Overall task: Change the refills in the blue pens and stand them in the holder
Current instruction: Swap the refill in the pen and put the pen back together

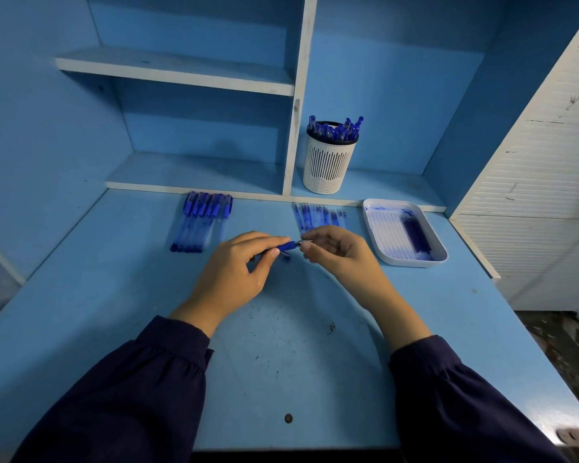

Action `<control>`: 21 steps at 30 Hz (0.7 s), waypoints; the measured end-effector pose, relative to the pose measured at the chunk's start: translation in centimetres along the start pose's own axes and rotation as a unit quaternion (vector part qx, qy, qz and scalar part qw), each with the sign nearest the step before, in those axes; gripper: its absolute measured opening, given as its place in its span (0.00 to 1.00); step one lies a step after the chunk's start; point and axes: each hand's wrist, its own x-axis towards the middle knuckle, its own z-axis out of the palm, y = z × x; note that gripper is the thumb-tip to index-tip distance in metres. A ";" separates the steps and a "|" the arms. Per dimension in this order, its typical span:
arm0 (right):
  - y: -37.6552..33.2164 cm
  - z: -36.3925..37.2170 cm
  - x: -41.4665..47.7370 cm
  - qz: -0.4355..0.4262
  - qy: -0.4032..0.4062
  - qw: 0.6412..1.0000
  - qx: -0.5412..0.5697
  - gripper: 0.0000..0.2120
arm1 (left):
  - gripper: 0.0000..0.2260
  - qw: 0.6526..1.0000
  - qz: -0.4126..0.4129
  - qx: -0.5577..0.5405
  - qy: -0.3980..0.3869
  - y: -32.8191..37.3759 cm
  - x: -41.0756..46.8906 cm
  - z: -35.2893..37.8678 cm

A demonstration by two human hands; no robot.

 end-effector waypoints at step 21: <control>0.3 1.1 0.5 -0.025 0.069 0.995 -0.064 0.04 | 0.11 1.000 0.007 0.008 0.028 0.1 0.1 0.3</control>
